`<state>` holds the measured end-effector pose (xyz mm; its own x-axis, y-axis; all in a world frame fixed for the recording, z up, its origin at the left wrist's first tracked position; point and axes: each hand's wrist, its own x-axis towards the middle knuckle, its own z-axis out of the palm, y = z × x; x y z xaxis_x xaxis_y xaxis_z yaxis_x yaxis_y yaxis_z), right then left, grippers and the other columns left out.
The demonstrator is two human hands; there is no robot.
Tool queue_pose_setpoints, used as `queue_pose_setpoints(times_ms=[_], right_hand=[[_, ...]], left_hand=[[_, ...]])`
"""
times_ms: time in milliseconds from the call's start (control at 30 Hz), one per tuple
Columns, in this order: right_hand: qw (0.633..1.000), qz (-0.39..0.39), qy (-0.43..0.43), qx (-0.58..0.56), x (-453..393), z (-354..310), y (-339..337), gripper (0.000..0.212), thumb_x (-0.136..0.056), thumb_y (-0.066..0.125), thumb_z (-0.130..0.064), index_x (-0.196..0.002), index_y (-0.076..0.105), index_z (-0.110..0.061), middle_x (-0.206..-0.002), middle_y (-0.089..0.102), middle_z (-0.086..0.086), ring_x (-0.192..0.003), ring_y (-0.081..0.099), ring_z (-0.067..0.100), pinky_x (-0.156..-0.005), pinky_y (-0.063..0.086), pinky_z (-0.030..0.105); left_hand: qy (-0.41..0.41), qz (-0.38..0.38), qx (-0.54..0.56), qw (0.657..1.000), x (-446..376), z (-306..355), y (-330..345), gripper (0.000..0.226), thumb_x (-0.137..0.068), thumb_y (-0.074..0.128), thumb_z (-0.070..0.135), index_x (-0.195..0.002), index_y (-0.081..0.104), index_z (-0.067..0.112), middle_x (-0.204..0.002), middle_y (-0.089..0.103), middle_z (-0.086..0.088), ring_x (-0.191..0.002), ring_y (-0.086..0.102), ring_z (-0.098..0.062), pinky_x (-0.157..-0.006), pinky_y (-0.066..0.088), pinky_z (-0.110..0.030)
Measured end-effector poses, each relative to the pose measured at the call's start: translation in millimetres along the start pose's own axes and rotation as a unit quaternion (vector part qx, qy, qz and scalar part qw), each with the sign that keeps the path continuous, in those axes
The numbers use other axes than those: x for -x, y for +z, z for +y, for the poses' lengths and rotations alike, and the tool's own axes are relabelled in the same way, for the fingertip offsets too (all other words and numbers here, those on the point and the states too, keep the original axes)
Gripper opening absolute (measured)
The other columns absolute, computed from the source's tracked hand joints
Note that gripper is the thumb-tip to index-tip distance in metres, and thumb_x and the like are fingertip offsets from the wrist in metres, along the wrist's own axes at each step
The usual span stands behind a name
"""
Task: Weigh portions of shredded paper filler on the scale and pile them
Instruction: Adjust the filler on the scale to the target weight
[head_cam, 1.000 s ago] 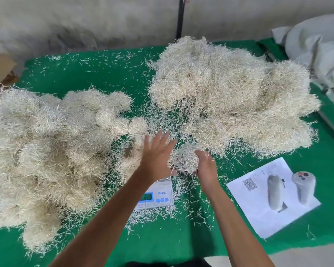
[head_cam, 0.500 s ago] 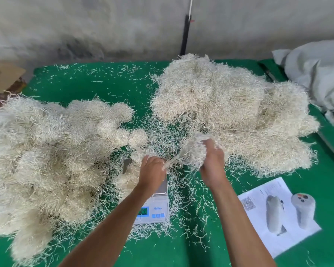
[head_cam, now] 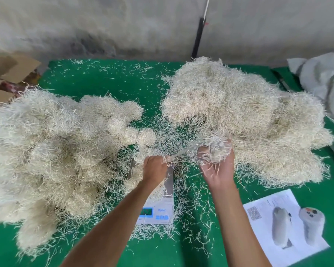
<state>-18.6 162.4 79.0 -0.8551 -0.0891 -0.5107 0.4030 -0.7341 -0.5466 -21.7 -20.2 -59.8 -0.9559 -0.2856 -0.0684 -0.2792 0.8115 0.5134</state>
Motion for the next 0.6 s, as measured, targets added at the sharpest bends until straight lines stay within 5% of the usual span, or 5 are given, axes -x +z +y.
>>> queue_pose_setpoints(times_ms=[133, 267, 367, 467, 600], right_hand=[[0.991, 0.068, 0.028, -0.113, 8.3, 5.6, -5.3, 0.040, -0.111, 0.042, -0.040, -0.099, 0.058, -0.005, -0.093, 0.059, 0.019, -0.047, 0.067, 0.025, -0.039, 0.055, 0.031], [0.987, 0.012, 0.004, -0.158, 4.6, -18.6, -14.3, 0.056, -0.102, 0.052, -0.044, -0.087, 0.077, 0.003, -0.081, 0.070, 0.014, -0.057, 0.070, 0.022, -0.051, 0.059, 0.028], [0.999, 0.015, -0.038, 0.017, -6.8, -22.9, -12.1, 0.038, -0.090, 0.059, -0.035, -0.116, 0.064, -0.008, -0.099, 0.072, 0.009, -0.087, 0.071, 0.025, -0.076, 0.059, 0.031], [0.962, 0.040, -0.063, 0.263, -18.8, -1.4, -14.4, 0.034, -0.096, 0.047, -0.037, -0.127, 0.042, -0.022, -0.126, 0.051, 0.005, -0.121, 0.052, 0.031, -0.110, 0.044, 0.043], [0.955, 0.062, -0.038, 0.286, -32.6, 10.2, -15.7, 0.026, -0.106, 0.027, -0.038, -0.126, 0.039, -0.027, -0.080, 0.033, -0.010, -0.068, 0.029, 0.006, -0.066, 0.030, 0.027]], left_hand=[[-0.101, -0.037, 0.116, 0.987, -10.8, -7.1, 0.4, 0.017, -0.100, 0.053, 0.011, -0.106, 0.064, -0.001, -0.100, 0.064, -0.014, -0.086, 0.061, -0.022, -0.084, 0.056, -0.041], [-0.138, -0.058, 0.182, 0.972, -20.9, -16.0, -15.2, 0.034, -0.105, 0.050, 0.027, -0.106, 0.059, -0.005, -0.087, 0.055, -0.010, -0.073, 0.049, -0.018, -0.054, 0.035, -0.018], [-0.138, -0.039, 0.271, 0.952, -21.7, -9.8, -27.7, 0.038, -0.102, 0.056, 0.031, -0.120, 0.057, -0.003, -0.102, 0.063, -0.017, -0.087, 0.064, -0.025, -0.055, 0.040, -0.014], [-0.119, 0.011, 0.376, 0.919, -17.4, -3.2, -39.9, 0.033, -0.089, 0.074, 0.030, -0.112, 0.060, 0.011, -0.099, 0.061, -0.002, -0.056, 0.052, -0.001, -0.038, 0.033, -0.011], [-0.001, 0.036, 0.304, 0.952, -13.4, -6.0, -57.0, 0.026, -0.087, 0.076, 0.024, -0.110, 0.064, 0.019, -0.119, 0.063, 0.007, -0.106, 0.059, -0.009, -0.087, 0.046, -0.023]])
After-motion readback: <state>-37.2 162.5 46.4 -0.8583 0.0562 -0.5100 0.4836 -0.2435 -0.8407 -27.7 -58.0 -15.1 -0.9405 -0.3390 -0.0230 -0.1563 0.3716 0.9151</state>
